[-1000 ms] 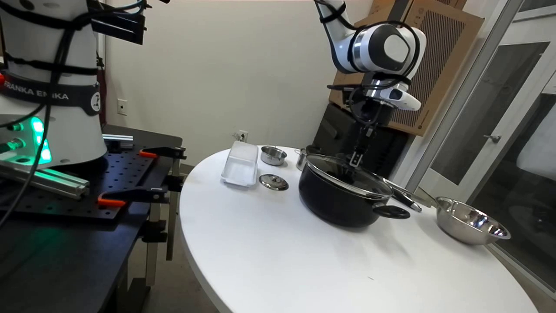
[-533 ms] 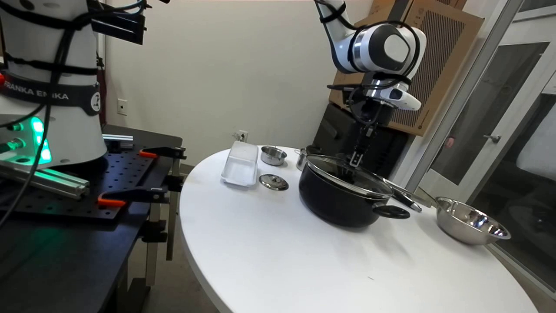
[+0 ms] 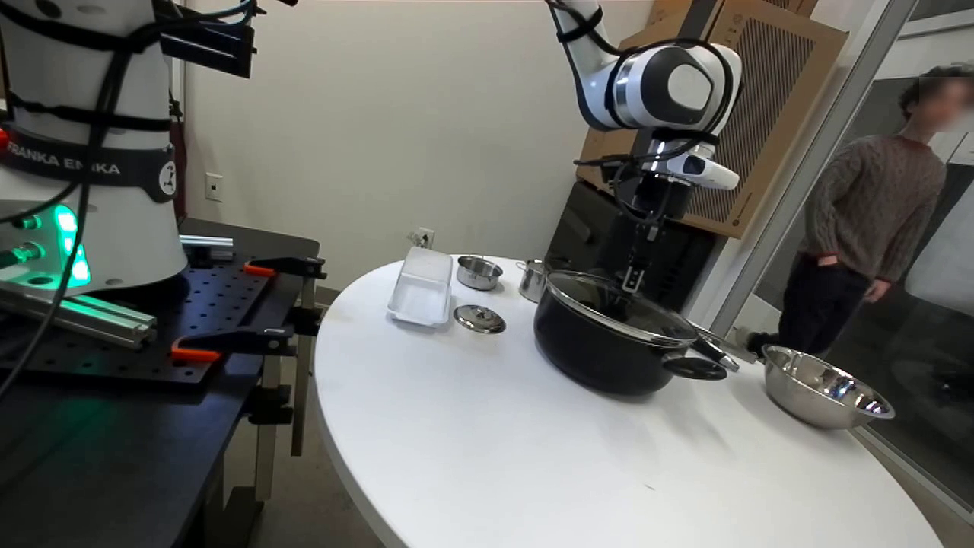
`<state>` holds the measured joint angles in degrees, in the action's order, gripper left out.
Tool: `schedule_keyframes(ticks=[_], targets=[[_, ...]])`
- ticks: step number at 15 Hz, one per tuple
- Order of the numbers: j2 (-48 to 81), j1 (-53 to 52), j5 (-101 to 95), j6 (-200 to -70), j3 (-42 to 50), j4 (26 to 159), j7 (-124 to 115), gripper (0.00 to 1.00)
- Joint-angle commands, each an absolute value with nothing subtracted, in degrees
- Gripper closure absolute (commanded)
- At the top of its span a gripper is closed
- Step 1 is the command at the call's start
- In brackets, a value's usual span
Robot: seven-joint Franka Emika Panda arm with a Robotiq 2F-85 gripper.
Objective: Put the glass lid on top of the black pot
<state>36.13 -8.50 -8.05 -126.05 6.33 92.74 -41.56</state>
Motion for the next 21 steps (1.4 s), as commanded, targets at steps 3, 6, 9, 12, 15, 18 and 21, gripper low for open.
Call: schedule_keyframes(ticks=[3,6,9,12,15,18,21], targets=[[35.46,-9.45,-8.54,-130.77,6.81,94.71,-42.57,0.73],[34.56,-9.51,-8.49,-133.23,6.84,96.22,-42.58,0.73],[33.46,-9.8,-8.74,-137.96,7.12,98.97,-42.75,0.73],[32.58,-10.25,-9.11,-142.57,7.72,101.67,-42.92,0.73],[31.82,-10.9,-9.51,-145.31,8.55,103.87,-42.93,0.73],[31.13,-11.58,-10.04,-147.5,9.28,105.85,-42.81,0.73],[30.67,-12.19,-10.47,-149.09,10.0,107.45,-42.8,0.73]])
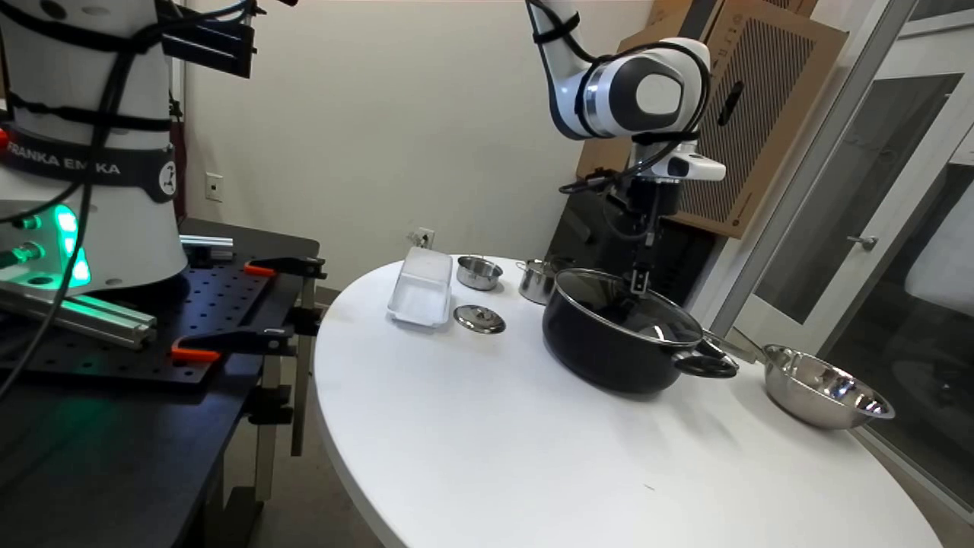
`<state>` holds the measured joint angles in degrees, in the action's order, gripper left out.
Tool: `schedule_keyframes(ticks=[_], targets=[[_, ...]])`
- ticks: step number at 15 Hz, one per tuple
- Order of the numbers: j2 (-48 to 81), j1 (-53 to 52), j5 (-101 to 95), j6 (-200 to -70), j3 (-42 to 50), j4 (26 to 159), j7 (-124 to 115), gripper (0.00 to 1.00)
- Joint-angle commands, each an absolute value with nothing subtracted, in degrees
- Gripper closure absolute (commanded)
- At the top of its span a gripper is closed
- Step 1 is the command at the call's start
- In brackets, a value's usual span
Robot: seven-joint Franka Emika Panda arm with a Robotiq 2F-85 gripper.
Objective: Put the glass lid on top of the black pot
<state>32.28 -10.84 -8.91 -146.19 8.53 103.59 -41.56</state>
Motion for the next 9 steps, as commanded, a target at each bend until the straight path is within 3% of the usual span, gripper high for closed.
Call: schedule_keyframes(ticks=[1,9], targets=[[30.43,-12.35,-10.63,-149.47,10.2,108.02,-42.74,0.73],[27.26,-12.51,-10.99,-152.31,10.82,114.17,-41.78,0.73]])
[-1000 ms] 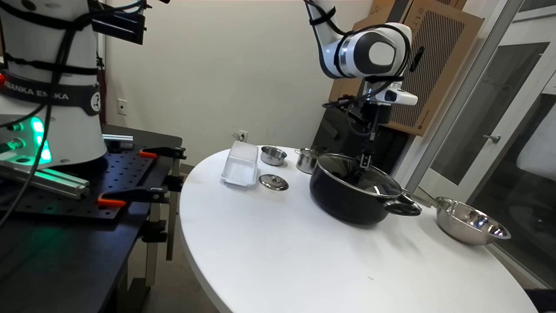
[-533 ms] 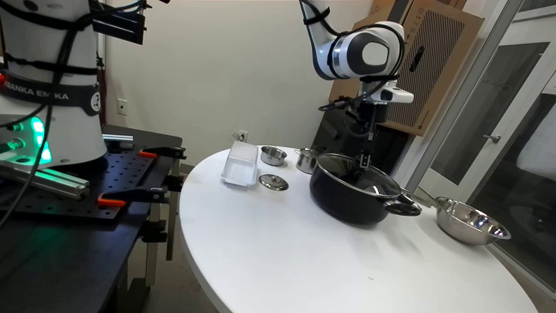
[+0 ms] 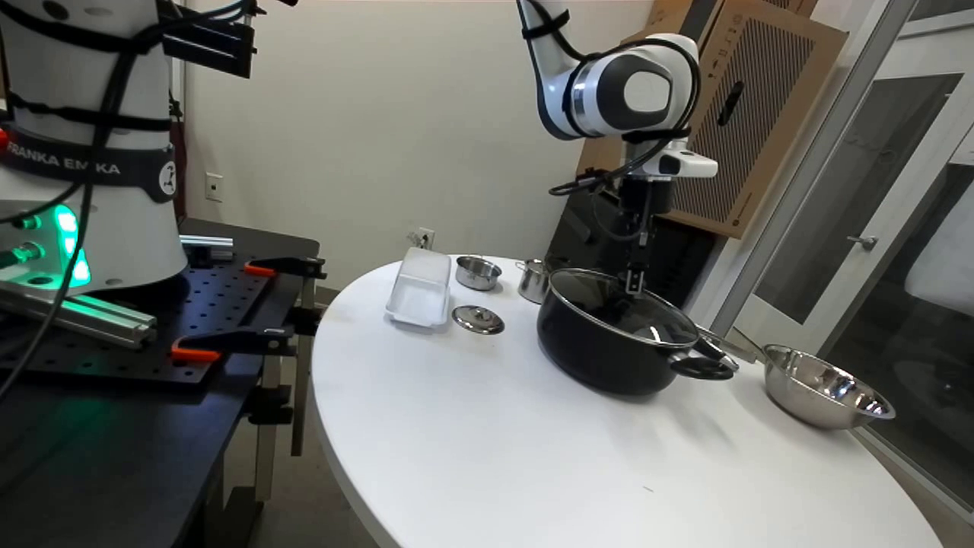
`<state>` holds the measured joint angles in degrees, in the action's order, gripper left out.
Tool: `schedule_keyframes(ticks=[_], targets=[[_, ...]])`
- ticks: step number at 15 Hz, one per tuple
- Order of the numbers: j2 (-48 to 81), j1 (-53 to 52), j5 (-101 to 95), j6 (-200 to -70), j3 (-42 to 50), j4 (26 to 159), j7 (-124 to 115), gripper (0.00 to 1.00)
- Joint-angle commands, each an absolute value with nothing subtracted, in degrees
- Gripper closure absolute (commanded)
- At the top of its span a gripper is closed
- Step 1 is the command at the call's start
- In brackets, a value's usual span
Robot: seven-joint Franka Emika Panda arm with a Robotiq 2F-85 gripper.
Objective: Put the glass lid on top of the black pot
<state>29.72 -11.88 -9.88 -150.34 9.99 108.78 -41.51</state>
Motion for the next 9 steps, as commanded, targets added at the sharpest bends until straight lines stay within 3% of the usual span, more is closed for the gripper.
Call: schedule_keyframes(ticks=[1,9], targets=[[26.66,-12.4,-10.89,-152.62,10.7,115.06,-41.54,0.73],[21.27,-12.12,-11.12,-155.49,10.59,122.8,-40.75,0.73]])
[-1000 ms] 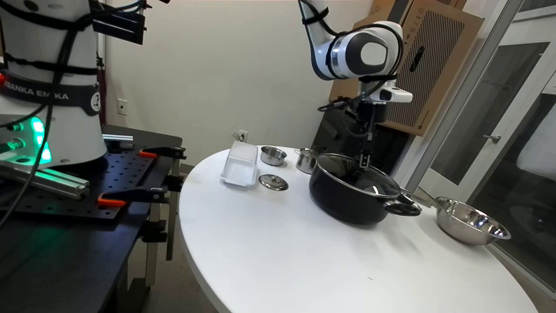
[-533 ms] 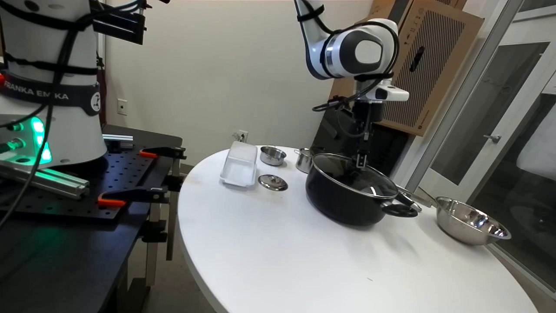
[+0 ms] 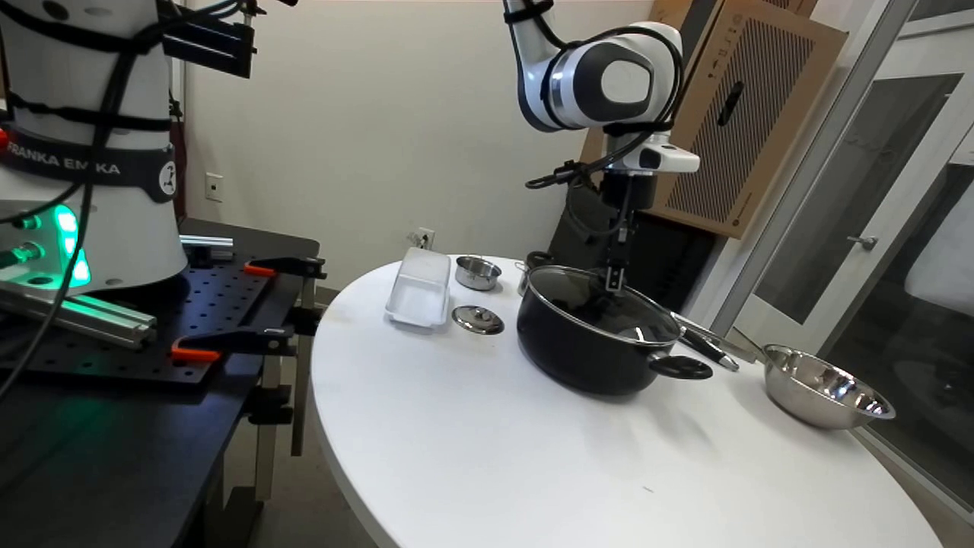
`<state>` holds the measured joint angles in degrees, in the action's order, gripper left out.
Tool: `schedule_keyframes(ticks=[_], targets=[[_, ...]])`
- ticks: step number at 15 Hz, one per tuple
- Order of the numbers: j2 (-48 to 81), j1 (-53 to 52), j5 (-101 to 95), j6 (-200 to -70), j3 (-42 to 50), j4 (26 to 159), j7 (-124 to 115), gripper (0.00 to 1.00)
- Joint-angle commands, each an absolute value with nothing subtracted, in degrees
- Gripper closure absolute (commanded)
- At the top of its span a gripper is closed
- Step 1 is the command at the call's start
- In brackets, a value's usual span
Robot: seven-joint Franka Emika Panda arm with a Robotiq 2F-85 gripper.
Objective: Put the glass lid on top of the black pot
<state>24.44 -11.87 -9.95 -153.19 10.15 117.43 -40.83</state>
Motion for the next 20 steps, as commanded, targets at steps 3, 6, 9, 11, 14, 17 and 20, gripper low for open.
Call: schedule_keyframes(ticks=[3,6,9,11,14,17,20], targets=[[20.76,-12.08,-11.42,-155.86,10.88,123.8,-41.22,0.73],[20.44,-12.12,-11.49,-155.85,11.1,124.05,-41.71,0.73],[19.94,-11.96,-11.18,-155.61,11.0,124.18,-41.7,0.16],[19.3,-11.6,-10.67,-155.22,10.67,124.72,-41.24,0.02],[16.64,-10.57,-9.21,-154.65,9.68,126.46,-39.85,0.0],[11.57,-9.15,-8.06,-156.18,8.5,129.73,-38.28,0.0],[5.81,-7.49,-7.56,-154.86,6.95,132.74,-35.14,0.0]])
